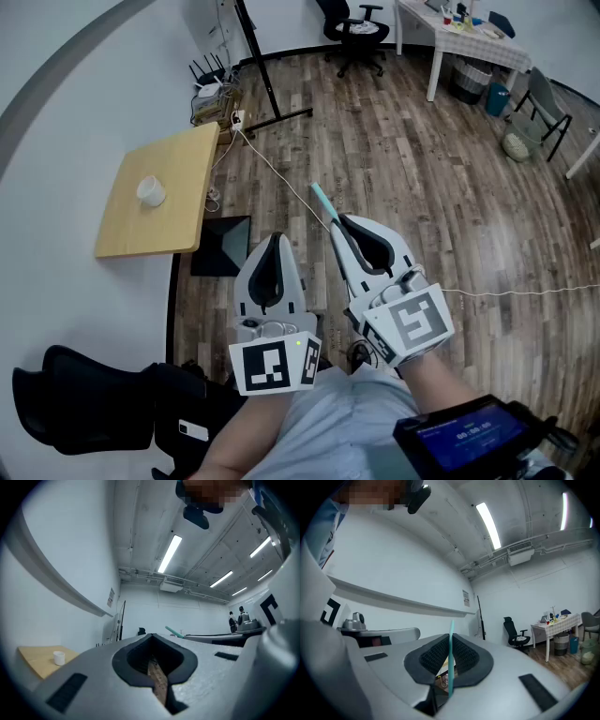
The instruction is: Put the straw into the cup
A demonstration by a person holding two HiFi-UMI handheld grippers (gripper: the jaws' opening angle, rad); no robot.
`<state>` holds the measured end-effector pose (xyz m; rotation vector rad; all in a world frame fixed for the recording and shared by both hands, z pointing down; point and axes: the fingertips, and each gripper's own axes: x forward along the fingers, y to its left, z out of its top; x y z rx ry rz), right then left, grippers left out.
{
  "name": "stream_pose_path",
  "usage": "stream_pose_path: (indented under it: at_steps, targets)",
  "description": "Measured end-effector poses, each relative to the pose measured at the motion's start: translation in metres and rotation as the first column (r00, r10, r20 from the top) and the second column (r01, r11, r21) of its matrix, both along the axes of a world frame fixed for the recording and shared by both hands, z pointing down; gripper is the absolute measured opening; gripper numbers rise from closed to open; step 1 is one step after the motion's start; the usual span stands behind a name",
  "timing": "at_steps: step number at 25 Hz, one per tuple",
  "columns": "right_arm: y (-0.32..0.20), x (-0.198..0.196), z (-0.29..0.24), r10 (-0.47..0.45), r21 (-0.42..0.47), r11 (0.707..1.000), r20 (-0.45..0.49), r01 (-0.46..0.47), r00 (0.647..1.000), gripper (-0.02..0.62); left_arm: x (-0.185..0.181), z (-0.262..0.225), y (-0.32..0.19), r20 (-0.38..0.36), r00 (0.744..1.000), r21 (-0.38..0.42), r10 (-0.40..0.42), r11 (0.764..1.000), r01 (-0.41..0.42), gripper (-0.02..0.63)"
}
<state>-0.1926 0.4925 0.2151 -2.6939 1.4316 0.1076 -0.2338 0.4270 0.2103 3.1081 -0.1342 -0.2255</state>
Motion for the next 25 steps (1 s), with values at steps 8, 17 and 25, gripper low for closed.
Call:
stream_pose_path:
  at_steps: [8,17,25]
  targets:
    - [0.009,0.004,0.002,-0.002,0.004,1.0,0.0,0.002,1.0,0.02,0.005,0.003,0.008,0.004,1.0,0.003,0.0,1.0,0.0,-0.002]
    - [0.014,0.009,0.007,-0.042,0.016,0.999,0.011,0.042,0.999,0.02,0.009,0.009,0.017,-0.001,0.999,0.005,-0.033,0.999,0.033,-0.002]
    - [0.018,0.045,0.012,-0.073,0.038,0.997,0.058,0.07,0.996,0.02,0.032,0.021,0.016,0.051,0.995,0.003,-0.08,0.997,0.08,-0.002]
